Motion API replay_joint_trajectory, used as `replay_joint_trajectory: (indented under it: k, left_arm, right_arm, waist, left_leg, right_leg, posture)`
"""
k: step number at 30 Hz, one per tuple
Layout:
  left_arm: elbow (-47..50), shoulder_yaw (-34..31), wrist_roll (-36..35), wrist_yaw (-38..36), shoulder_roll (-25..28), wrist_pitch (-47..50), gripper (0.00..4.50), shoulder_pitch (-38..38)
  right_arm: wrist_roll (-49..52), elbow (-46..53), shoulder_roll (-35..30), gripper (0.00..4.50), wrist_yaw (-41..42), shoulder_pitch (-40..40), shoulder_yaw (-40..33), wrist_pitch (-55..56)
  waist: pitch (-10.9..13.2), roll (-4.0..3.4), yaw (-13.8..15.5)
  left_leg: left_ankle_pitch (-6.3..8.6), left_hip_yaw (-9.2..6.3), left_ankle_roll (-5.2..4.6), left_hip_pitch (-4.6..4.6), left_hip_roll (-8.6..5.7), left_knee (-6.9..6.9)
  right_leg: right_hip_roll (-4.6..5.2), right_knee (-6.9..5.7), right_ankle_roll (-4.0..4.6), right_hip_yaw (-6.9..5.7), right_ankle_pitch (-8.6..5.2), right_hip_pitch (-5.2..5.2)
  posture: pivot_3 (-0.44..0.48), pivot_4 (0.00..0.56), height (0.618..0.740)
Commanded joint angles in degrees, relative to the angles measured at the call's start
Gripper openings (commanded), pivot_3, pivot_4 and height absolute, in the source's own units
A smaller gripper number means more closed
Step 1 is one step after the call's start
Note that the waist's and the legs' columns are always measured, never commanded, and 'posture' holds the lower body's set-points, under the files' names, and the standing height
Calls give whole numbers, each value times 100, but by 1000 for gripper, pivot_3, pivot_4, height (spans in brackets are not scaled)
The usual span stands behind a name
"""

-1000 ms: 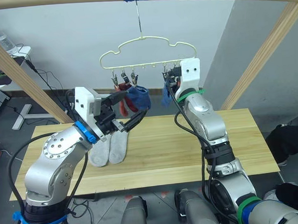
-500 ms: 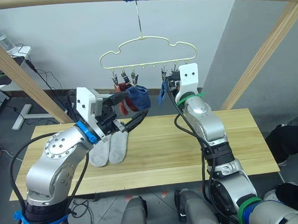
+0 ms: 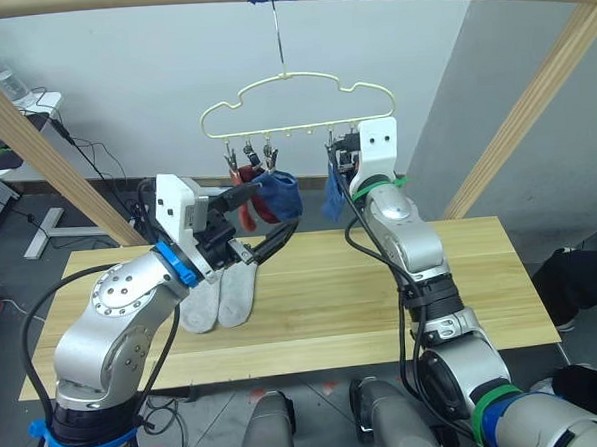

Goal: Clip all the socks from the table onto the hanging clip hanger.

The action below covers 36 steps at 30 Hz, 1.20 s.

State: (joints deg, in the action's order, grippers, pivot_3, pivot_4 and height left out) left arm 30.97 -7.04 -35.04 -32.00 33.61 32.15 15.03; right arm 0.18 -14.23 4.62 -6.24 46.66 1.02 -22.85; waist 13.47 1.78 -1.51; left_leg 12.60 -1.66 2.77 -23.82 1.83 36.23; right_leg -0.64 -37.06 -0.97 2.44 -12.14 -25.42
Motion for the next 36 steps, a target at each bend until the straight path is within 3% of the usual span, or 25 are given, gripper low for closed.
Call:
replay_joint_trajectory:
  k: [1,8,12,23,28,36]
  left_arm:
    - [233,-64,14,9,-10,-108,4500,-25]
    - [229,-55,21,17,-17,-113,4500,-18]
    - [225,-49,21,8,-15,-116,4500,-18]
    - [236,-30,22,-1,-21,-117,4500,-28]
    - [253,-33,16,0,-13,-104,4500,-51]
    - [135,18,132,-91,18,-170,4500,-191]
  right_arm:
    - [25,121,28,1567,-28,200,-75,133]
    - [84,172,63,1567,15,209,-73,117]
    - [107,177,78,696,32,214,-62,113]
    - [113,280,59,696,110,168,-11,67]
    - [299,419,-159,696,555,133,-83,-22]
    - [1553,825,-1392,696,2460,355,-468,-1432]
  waist:
    - [0,0,0]
    - [0,0,0]
    - [0,0,0]
    - [0,0,0]
    - [0,0,0]
    - [6,-4,9]
  left_leg:
    - [0,0,0,0,0,0]
    - [0,0,0,0,0,0]
    - [0,0,0,0,0,0]
    - [0,0,0,0,0,0]
    - [0,0,0,0,0,0]
    - [0,1,0,0,-1,0]
  right_leg:
    - [0,0,0,0,0,0]
    - [0,0,0,0,0,0]
    - [0,0,0,0,0,0]
    - [0,0,0,0,0,0]
    - [0,0,0,0,0,0]
    - [1,2,0,0,0,1]
  posture:
    - [92,239,740]
    - [92,236,740]
    - [91,236,740]
    - [90,236,740]
    - [88,237,740]
    - [68,246,740]
